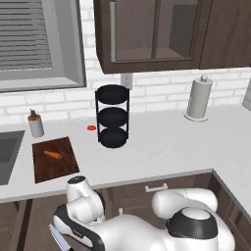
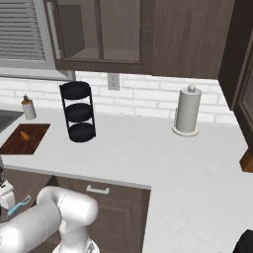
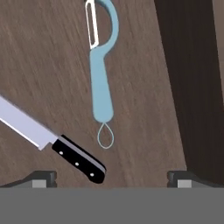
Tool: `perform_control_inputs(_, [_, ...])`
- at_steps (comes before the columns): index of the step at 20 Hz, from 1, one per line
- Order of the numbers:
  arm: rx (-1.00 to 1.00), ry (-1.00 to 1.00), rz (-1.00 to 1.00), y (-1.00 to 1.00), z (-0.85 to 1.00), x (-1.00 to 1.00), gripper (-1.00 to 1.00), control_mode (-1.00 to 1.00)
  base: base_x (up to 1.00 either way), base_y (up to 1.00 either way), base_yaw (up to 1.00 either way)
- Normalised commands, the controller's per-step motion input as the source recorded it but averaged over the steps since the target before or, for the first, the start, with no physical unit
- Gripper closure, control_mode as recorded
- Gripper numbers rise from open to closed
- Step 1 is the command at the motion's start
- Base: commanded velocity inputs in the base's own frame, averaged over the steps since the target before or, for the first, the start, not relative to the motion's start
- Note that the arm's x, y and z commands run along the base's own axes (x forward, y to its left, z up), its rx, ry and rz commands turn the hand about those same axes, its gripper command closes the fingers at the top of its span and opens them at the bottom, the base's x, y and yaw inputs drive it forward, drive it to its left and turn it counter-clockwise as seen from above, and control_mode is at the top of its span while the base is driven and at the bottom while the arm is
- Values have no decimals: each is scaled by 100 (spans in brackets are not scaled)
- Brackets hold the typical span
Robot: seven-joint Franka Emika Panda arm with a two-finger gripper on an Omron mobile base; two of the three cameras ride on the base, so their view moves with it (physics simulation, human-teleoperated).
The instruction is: Place the appropriate cutting tool for cutting the carrot skin on the cutting board.
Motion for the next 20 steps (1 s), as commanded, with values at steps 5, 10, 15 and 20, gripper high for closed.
perform_control_inputs(5, [0,0,-10,0,-16,8,-100,-100,0,0,0])
perform_control_inputs(10, [0,0,-10,0,-7,20,-100,-100,0,0,0])
perform_control_inputs(15, [0,0,-7,2,-11,25,-100,-100,0,0,0])
perform_control_inputs(20, [-1,0,-5,11,-13,8,-100,-100,0,0,0])
